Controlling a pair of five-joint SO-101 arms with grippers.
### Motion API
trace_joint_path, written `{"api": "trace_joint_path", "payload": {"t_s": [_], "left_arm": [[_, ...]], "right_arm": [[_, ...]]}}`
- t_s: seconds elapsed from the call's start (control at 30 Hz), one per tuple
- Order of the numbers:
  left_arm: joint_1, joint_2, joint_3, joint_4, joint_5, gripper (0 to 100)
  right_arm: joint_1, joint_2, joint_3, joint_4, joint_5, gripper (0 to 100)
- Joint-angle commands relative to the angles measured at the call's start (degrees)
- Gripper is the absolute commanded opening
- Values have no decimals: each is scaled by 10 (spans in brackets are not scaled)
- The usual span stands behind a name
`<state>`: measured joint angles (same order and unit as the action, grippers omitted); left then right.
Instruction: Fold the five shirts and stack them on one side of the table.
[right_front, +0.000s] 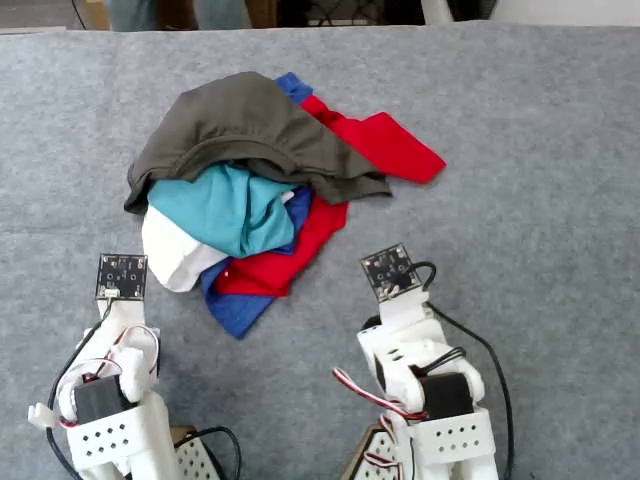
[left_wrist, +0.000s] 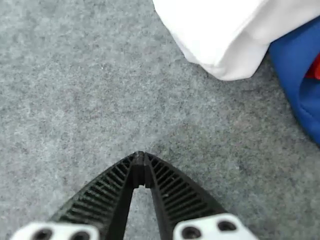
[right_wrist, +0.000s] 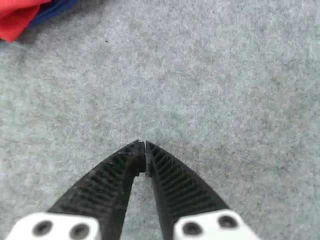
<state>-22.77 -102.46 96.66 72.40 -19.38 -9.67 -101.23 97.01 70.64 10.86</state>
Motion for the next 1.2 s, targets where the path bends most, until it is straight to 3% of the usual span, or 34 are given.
{"api": "trace_joint_path", "payload": {"t_s": [0.0,0.3,0.47,0.6,0.8,0.93,1.07,1.17], "left_arm": [[6,-4,7,3,-1,30],[6,-5,7,-3,-2,30],[0,-5,2,-54,-4,30],[24,0,-71,-98,-4,30],[84,17,-243,-85,-1,30],[87,139,-367,-83,2,30],[87,349,-560,-68,36,35],[91,521,-733,-13,65,110]], "right_arm": [[4,-3,-1,1,-3,15],[4,-3,-1,1,-3,15],[4,-3,-1,1,-3,15],[4,-3,-1,1,-3,15],[4,-3,-1,1,-3,15],[4,-3,-1,1,-3,15],[4,-3,-1,1,-3,15],[4,-3,-1,1,-3,15]]}}
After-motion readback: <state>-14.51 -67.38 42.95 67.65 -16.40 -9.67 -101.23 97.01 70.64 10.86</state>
